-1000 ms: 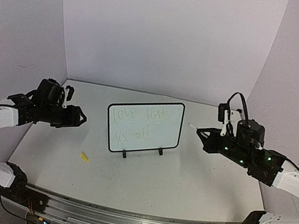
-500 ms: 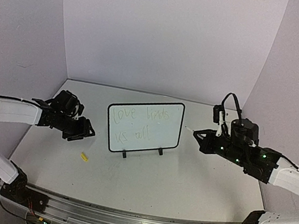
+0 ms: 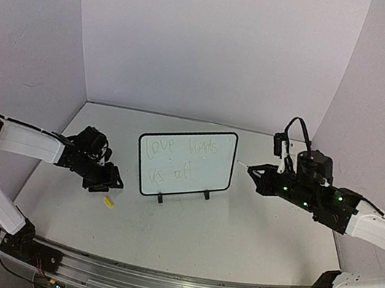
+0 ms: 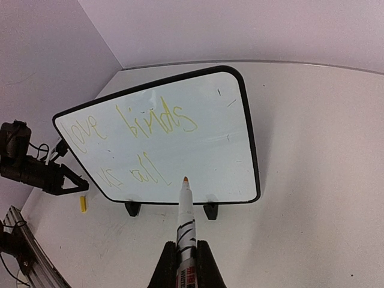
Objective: Write a sentence on the whiteboard
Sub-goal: Move the pen cap to the corner of the board.
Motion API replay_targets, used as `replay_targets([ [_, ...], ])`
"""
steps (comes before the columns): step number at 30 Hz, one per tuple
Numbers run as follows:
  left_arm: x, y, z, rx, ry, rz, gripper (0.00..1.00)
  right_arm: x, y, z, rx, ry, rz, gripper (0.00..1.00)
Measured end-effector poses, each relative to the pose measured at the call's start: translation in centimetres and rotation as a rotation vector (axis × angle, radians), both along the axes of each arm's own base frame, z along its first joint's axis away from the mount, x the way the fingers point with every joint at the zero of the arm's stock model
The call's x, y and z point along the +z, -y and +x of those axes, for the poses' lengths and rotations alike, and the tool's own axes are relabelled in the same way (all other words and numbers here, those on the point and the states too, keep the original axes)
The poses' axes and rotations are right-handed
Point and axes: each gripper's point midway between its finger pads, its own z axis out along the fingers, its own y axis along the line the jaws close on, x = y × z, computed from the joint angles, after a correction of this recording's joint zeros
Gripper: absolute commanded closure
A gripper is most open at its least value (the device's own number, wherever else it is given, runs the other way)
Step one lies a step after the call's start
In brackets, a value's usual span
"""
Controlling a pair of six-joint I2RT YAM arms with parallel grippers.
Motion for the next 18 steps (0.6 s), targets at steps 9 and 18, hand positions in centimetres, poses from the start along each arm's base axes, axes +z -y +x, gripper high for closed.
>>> replay_targets([
  [9,-1.5,0.3,-1.1,-0.04,-0.042,0.025,0.44,0.1,0.0,0.0,-0.004,-0.002,0.01,1.0],
  [18,-2.0,0.7,-2.8,-0.072,-0.06,0.037,0.44,1.3,0.4,-0.3,-0.009,0.017,0.039,1.0],
])
